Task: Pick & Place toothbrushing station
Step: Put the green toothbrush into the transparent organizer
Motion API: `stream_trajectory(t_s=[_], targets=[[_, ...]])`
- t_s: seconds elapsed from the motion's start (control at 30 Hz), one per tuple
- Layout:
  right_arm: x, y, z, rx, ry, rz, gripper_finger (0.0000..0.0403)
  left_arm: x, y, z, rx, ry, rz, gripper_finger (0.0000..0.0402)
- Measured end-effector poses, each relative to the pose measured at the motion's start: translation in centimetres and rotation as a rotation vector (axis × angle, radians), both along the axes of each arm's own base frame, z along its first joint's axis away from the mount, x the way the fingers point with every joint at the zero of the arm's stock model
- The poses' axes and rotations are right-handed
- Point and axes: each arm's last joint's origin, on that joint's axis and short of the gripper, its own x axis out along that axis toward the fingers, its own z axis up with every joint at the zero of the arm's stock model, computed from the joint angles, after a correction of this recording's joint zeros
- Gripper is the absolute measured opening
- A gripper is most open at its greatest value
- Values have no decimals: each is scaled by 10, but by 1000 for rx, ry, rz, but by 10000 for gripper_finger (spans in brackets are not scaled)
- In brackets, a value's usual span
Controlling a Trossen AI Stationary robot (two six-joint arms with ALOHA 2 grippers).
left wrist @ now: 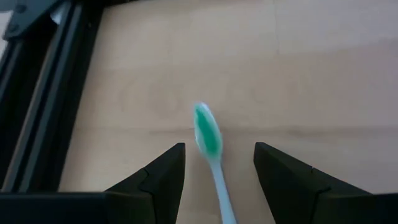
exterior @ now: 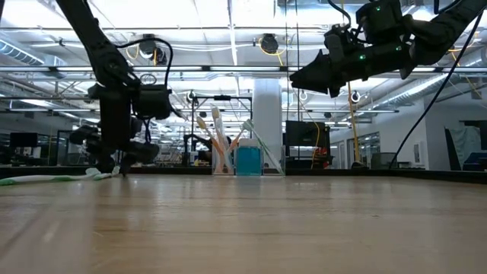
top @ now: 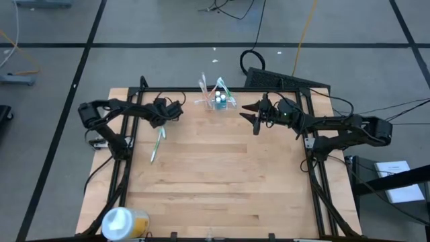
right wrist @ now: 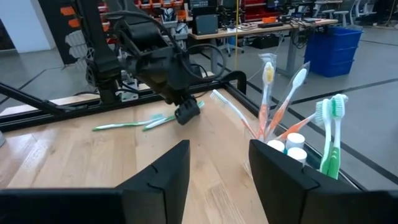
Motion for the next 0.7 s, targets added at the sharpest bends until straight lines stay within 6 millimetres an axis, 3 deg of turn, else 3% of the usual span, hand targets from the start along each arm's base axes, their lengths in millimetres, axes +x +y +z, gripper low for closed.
stream_trajectory(t_s=[0.33,0.7], targets=[[0,0,0,1,1,0,155,7,7,-11,3,-11,-65,192],[0,0,0,17,-4,-3,155,17,-1,-11,-50,-63,-136,81]])
